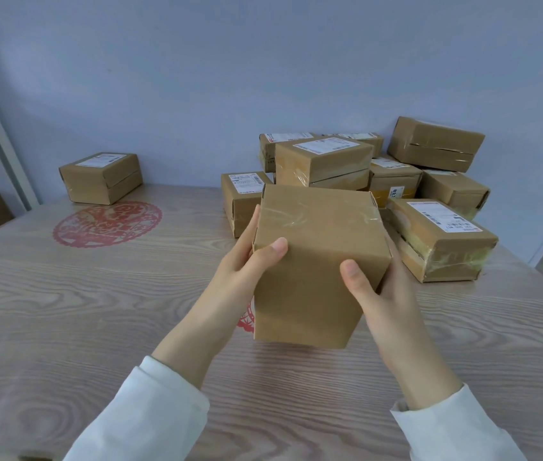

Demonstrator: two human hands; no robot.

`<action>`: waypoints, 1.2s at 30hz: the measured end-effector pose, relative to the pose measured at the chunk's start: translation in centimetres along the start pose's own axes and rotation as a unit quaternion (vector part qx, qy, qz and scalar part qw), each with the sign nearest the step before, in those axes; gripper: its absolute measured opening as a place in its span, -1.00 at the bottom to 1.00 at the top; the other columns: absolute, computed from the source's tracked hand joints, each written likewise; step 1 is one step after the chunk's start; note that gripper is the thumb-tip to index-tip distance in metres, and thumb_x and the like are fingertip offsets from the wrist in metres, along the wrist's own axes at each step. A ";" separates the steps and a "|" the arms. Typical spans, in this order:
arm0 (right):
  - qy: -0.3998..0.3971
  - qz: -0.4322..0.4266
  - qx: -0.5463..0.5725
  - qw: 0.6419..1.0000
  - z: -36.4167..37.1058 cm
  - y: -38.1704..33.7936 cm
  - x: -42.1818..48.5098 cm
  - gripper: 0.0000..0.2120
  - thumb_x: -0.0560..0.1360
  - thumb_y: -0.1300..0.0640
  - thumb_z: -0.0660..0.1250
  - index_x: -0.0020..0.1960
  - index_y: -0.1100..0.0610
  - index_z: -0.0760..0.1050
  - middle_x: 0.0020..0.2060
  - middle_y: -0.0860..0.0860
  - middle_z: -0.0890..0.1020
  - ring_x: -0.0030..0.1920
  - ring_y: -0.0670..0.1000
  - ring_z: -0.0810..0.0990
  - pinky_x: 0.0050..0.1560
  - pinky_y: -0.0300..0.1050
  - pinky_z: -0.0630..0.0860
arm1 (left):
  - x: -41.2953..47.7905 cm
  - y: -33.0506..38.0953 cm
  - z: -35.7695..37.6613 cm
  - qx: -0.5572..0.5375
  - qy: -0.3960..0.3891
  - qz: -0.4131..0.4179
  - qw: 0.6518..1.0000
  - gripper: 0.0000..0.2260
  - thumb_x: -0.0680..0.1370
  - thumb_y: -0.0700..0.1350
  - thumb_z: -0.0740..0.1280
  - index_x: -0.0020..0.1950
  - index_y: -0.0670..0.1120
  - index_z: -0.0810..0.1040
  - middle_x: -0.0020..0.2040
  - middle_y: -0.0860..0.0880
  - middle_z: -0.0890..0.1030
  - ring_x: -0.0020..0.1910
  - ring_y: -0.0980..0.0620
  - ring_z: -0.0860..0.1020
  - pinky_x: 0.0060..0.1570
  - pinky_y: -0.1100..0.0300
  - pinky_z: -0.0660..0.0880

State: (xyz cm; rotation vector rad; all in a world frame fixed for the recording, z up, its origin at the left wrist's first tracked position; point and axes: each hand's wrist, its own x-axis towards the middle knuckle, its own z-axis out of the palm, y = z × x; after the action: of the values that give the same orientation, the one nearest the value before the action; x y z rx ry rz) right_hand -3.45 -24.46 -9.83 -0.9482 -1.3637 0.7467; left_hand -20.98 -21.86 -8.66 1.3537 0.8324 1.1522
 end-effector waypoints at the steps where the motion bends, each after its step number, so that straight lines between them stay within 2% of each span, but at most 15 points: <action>1: -0.011 0.005 0.003 1.000 0.0 0.1 0.0 0.08 0.15 -0.46 0.40 0.51 0.00 0.16 0.24 -0.21 0.53 0.20 -0.28 0.50 0.04 -0.48 0.43 | 0.1 0.0 -0.2 0.002 -0.010 0.007 1.000 -0.21 0.30 0.20 0.37 0.50 0.05 0.28 0.33 0.12 0.52 0.33 0.11 0.45 0.40 0.02 0.31; 3: -0.031 0.015 0.006 0.999 0.0 0.2 -0.1 0.05 0.18 -0.42 0.41 0.53 -0.04 0.11 0.27 -0.22 0.51 0.23 -0.28 0.48 0.06 -0.48 0.42 | 0.3 -0.3 -0.5 0.004 -0.022 0.015 1.000 -0.24 0.29 0.14 0.35 0.50 0.13 0.26 0.33 0.14 0.52 0.34 0.09 0.45 0.38 -0.02 0.32; 6: -0.035 0.022 0.008 0.999 -0.3 0.3 -0.1 0.03 0.16 -0.47 0.39 0.51 -0.13 0.11 0.24 -0.36 0.49 0.23 -0.33 0.45 0.08 -0.51 0.40 | 0.2 -0.4 -0.8 -0.002 -0.044 0.026 0.999 -0.19 0.26 0.08 0.35 0.50 0.24 0.19 0.35 0.16 0.49 0.30 0.12 0.47 0.12 0.22 0.50; 7: -0.031 0.027 0.014 0.999 -0.4 0.4 -0.1 -0.04 0.21 -0.42 0.40 0.50 -0.16 0.14 0.23 -0.37 0.49 0.23 -0.34 0.45 0.07 -0.50 0.41 | 0.1 -0.4 -0.8 -0.001 -0.047 0.028 0.998 -0.18 0.25 0.07 0.36 0.50 0.27 0.16 0.36 0.18 0.47 0.29 0.13 0.47 0.06 0.28 0.49; 10: -0.027 0.041 0.042 0.998 -0.5 0.6 0.0 -0.28 0.38 -0.12 0.40 0.47 -0.15 0.19 0.22 -0.30 0.51 0.20 -0.32 0.48 0.02 -0.47 0.45 | 0.0 -0.5 -0.6 0.004 -0.037 0.039 0.999 -0.16 0.29 0.07 0.42 0.51 0.26 0.13 0.32 0.22 0.49 0.29 0.17 0.47 0.16 0.23 0.46; 14: -0.036 0.052 0.058 0.996 -0.5 0.7 -0.1 -0.26 0.40 0.06 0.44 0.47 -0.11 0.15 0.24 -0.23 0.47 0.13 -0.32 0.52 -0.04 -0.45 0.48 | 0.2 -1.0 -0.5 -0.005 -0.013 0.034 0.999 -0.24 0.36 -0.02 0.44 0.48 0.22 0.15 0.26 0.14 0.53 0.19 0.15 0.56 0.02 0.28 0.54; 16: -0.034 0.052 0.049 0.997 -0.6 0.8 -0.2 -0.25 0.38 0.02 0.39 0.48 -0.14 0.13 0.27 -0.25 0.45 0.18 -0.32 0.49 0.00 -0.43 0.48 | 0.1 -1.3 -0.7 0.000 -0.019 0.033 0.999 -0.18 0.31 0.02 0.48 0.47 0.24 0.14 0.27 0.14 0.53 0.21 0.11 0.55 0.10 0.21 0.54; 19: -0.013 0.051 0.040 0.998 -0.5 0.8 -0.3 -0.29 0.45 -0.08 0.36 0.50 -0.16 0.11 0.29 -0.29 0.44 0.21 -0.34 0.45 0.05 -0.45 0.46 | 0.1 -1.2 -0.6 0.020 -0.037 0.041 0.998 -0.15 0.30 0.08 0.47 0.49 0.27 0.10 0.36 0.14 0.45 0.31 0.11 0.47 0.23 0.19 0.48; 22: -0.004 0.039 0.035 0.999 -0.2 0.7 -0.3 -0.30 0.39 -0.03 0.29 0.50 -0.11 0.16 0.27 -0.27 0.47 0.19 -0.35 0.47 0.03 -0.47 0.45 | 0.2 -1.2 -0.1 0.039 -0.008 0.039 0.998 -0.14 0.37 0.15 0.50 0.52 0.21 0.06 0.38 0.13 0.43 0.29 0.16 0.48 0.14 0.29 0.51; 25: -0.005 0.047 0.036 0.998 0.2 0.7 -0.4 -0.29 0.36 -0.03 0.30 0.48 -0.11 0.17 0.25 -0.27 0.46 0.13 -0.38 0.48 -0.03 -0.48 0.46 | 0.1 -1.5 0.2 0.026 0.020 0.040 0.999 -0.19 0.36 0.05 0.42 0.53 0.12 0.10 0.36 0.08 0.46 0.24 0.15 0.51 0.07 0.31 0.54; 28: 0.025 0.053 0.044 0.997 0.3 0.9 -0.6 -0.27 0.33 -0.08 0.31 0.47 -0.11 0.18 0.21 -0.28 0.46 0.09 -0.40 0.49 -0.08 -0.49 0.47 | -0.1 -1.9 0.1 0.033 0.009 0.042 0.999 -0.17 0.38 0.09 0.52 0.52 0.14 0.11 0.37 0.08 0.43 0.29 0.13 0.49 0.17 0.22 0.52; 30: 0.046 0.048 0.045 0.997 0.4 1.0 -0.7 -0.29 0.35 -0.08 0.30 0.47 -0.07 0.21 0.19 -0.29 0.48 0.08 -0.40 0.50 -0.07 -0.50 0.46 | -0.2 -2.1 0.1 0.048 0.000 0.040 0.998 -0.10 0.27 0.13 0.49 0.51 0.17 0.09 0.40 0.10 0.40 0.33 0.13 0.45 0.25 0.12 0.48; 34: 0.051 0.038 0.046 0.997 0.5 1.0 -0.7 -0.32 0.36 -0.02 0.31 0.46 -0.03 0.23 0.19 -0.24 0.50 0.10 -0.36 0.51 -0.06 -0.47 0.47 | -0.1 -1.8 0.4 0.054 0.032 0.033 0.997 -0.13 0.32 0.20 0.52 0.50 0.12 0.13 0.35 0.13 0.44 0.30 0.14 0.47 0.21 0.19 0.50; 36: 0.054 0.039 0.050 0.997 0.4 0.9 -0.8 -0.32 0.33 -0.03 0.33 0.43 -0.08 0.25 0.18 -0.24 0.50 0.09 -0.36 0.51 -0.08 -0.46 0.48 | 0.1 -1.8 0.3 0.046 0.053 0.024 0.997 -0.19 0.34 0.18 0.47 0.49 0.06 0.20 0.33 0.07 0.48 0.28 0.10 0.49 0.21 0.14 0.51</action>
State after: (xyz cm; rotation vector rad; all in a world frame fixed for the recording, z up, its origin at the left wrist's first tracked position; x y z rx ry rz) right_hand -3.83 -24.68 -11.01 -0.9524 -1.1907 0.8034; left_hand -20.43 -21.66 -10.36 1.4053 0.9430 1.2444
